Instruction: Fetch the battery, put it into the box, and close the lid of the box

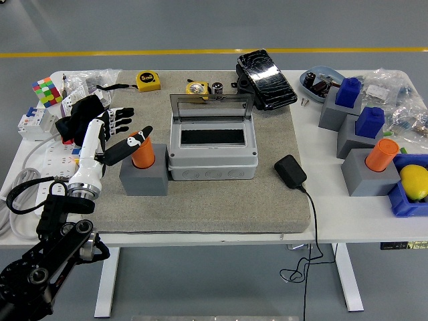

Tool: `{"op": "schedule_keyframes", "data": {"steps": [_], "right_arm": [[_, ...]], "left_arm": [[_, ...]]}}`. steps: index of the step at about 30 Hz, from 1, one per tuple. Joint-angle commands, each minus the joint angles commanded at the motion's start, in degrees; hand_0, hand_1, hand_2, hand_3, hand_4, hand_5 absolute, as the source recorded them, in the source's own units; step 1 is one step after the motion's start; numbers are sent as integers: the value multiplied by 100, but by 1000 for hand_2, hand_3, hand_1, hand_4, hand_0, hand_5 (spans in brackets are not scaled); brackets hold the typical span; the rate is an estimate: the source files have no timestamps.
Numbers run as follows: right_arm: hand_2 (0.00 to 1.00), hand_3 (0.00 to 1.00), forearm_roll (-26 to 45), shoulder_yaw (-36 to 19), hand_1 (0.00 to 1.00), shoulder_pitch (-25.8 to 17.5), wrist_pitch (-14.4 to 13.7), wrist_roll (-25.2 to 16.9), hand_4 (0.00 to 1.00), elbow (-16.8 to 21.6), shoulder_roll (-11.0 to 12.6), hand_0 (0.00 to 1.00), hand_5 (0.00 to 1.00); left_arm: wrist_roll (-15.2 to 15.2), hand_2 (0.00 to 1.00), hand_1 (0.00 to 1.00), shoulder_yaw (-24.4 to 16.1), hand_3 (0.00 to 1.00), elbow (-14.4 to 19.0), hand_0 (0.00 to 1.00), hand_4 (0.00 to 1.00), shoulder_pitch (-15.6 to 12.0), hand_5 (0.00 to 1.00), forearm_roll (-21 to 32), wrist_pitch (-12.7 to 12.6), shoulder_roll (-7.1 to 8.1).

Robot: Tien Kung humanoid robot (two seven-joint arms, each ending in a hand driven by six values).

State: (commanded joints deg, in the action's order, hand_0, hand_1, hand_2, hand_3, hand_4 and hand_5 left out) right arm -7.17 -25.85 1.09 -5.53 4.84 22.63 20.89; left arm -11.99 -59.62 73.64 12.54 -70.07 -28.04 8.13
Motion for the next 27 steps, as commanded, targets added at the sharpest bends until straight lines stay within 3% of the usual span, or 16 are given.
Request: {"op": "schedule_keyframes", "data": {"steps": [5,6,11,12,17,18,27], "right_arm": [[665,574,11,1,647,-8,8,-2,981,-4,5,633,557],[665,575,6,-2,647,-10,11,-1,981,-2,6,633,557],[665,575,-13,-26,647,-27,13,-1,981,4,16,633,557],[665,575,-7,-25,647,-31,11,-5,982,2,17,634,557],[665,575,-32,-37,647,-28,15,-5,982,11,18,634,557],[665,574,-41,-50,647,-30,13,-7,983,14,16,632,556],[665,575,-83,-100,646,-35,6,1,983,28,29,630,555]], "left_arm": [[-211,698,714,220,644,-154,661,995,62,180,235,-47,-21],[-247,684,705,255,638,-179,653,998,69,92,258,-54,-25],[-574,684,705,445,638,-303,653,998,121,92,615,-178,-67],[-641,599,655,484,593,-334,598,974,140,2,697,-200,-74],[-980,599,655,706,593,-568,598,974,242,2,1115,-303,-124],[-1029,549,529,730,547,-598,471,927,249,2,1193,-309,-134],[-1374,512,476,778,522,-725,437,884,352,2,1716,-353,-225]]}}
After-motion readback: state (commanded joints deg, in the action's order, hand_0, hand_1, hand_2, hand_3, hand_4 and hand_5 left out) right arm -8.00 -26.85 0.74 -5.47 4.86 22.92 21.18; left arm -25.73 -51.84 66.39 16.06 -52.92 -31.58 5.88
